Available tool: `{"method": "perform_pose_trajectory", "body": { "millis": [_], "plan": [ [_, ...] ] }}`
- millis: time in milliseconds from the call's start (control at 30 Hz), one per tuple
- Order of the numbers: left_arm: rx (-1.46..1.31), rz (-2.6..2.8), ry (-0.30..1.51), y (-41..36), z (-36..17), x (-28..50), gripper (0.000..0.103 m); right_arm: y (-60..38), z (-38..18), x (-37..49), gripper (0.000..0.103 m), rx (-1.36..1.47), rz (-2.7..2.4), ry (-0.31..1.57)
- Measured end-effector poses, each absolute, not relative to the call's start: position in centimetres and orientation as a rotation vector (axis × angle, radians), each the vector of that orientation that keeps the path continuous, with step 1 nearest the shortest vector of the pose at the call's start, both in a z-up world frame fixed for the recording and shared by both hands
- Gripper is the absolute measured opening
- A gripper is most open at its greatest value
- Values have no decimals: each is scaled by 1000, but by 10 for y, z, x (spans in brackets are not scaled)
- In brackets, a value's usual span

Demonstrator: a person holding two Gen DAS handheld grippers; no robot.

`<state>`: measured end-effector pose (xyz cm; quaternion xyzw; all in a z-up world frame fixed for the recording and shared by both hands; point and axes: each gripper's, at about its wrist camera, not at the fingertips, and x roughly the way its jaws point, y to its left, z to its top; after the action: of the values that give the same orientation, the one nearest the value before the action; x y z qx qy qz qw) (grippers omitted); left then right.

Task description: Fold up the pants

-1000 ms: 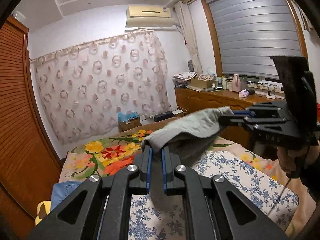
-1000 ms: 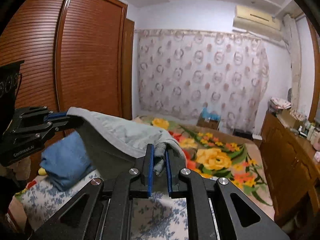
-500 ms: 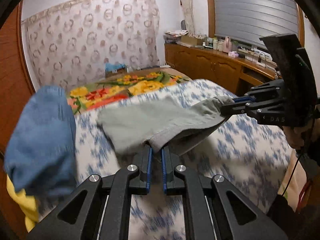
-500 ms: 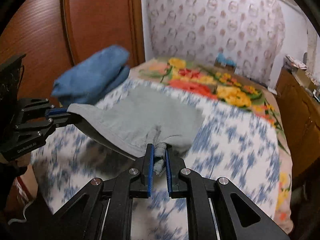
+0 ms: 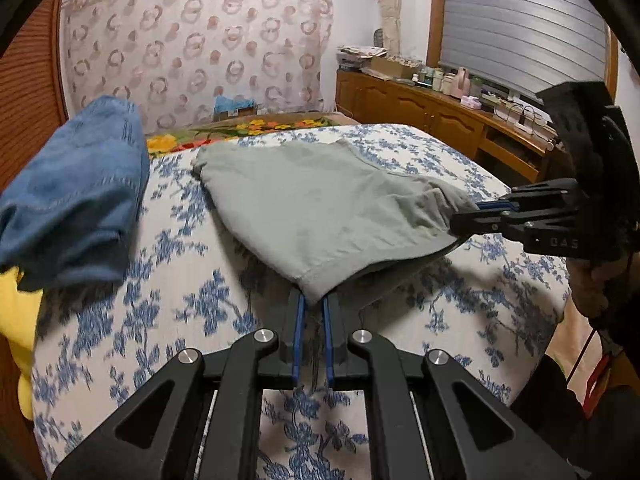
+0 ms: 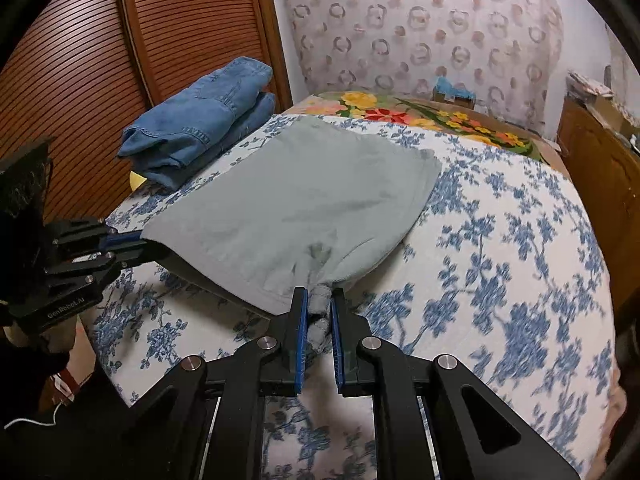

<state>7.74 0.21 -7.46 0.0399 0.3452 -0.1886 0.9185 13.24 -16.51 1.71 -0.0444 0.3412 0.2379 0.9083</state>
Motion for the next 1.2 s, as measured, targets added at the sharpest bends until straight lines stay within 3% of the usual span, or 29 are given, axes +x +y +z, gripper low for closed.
{"method": "perform_pose_trajectory", "body": {
  "millis": [700, 1200],
  "plan": [
    [34, -410, 657, 3, -60, 54, 9, -167, 13, 103, 11, -90, 473, 677],
    [39, -429, 586, 0, -20, 32, 9, -179, 39, 73, 11, -76, 483, 625]
  ]
}}
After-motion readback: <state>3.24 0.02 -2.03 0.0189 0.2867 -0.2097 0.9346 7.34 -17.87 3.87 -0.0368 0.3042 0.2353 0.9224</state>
